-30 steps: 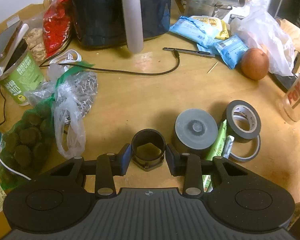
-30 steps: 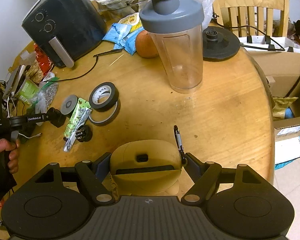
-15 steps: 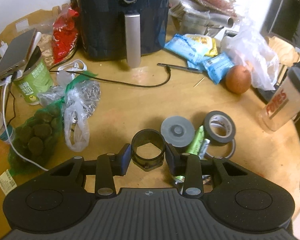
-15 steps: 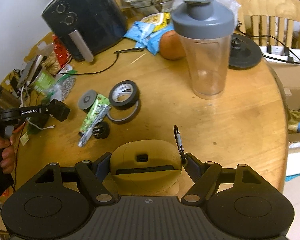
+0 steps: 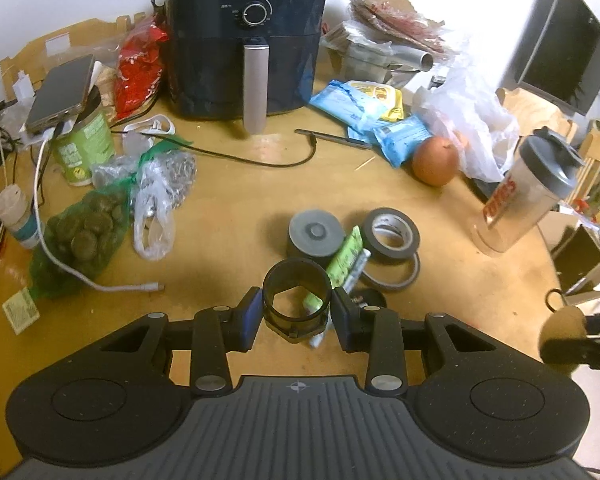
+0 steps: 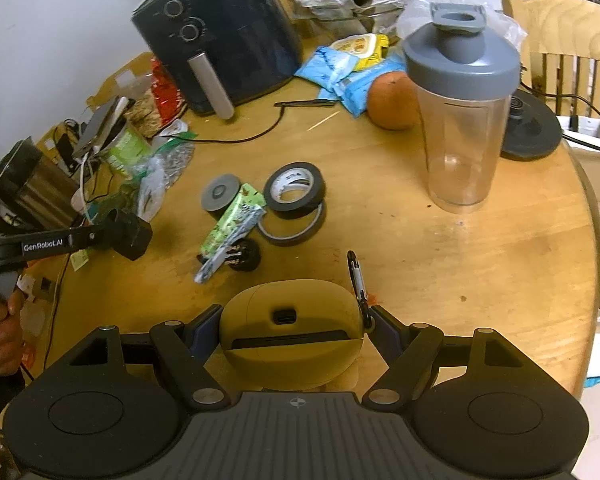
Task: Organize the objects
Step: 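Carry the black hexagonal cup into the box and open the left gripper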
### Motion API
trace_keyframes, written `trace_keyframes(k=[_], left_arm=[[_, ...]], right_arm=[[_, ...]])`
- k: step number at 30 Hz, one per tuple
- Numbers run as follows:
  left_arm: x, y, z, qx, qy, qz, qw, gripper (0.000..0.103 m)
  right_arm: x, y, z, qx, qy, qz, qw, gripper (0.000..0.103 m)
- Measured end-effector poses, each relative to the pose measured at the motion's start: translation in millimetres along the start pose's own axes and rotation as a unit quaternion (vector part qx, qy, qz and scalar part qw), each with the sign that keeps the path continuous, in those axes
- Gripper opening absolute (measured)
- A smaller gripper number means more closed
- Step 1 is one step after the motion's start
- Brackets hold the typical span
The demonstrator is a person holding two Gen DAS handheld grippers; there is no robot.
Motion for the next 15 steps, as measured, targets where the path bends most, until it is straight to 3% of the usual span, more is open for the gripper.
trace_keyframes(k=[15], left_arm=[[-51.5, -19.9, 35.5, 0.004, 0.003, 0.041, 0.9991, 0.037]], right_arm=[[-18.9, 26.6, 1.0, 0.044, 0.02, 0.068, 0.997, 0.079]])
Point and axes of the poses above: each gripper's, at about its wrist camera, not at the fingertips, and z roughly against the way its jaws point, y to its left, x to its top, the point moved 9 cm from there along -z, roughly the way its jaws point, and after that the axes turned 10 degrees about -z, right-handed, at the moved point
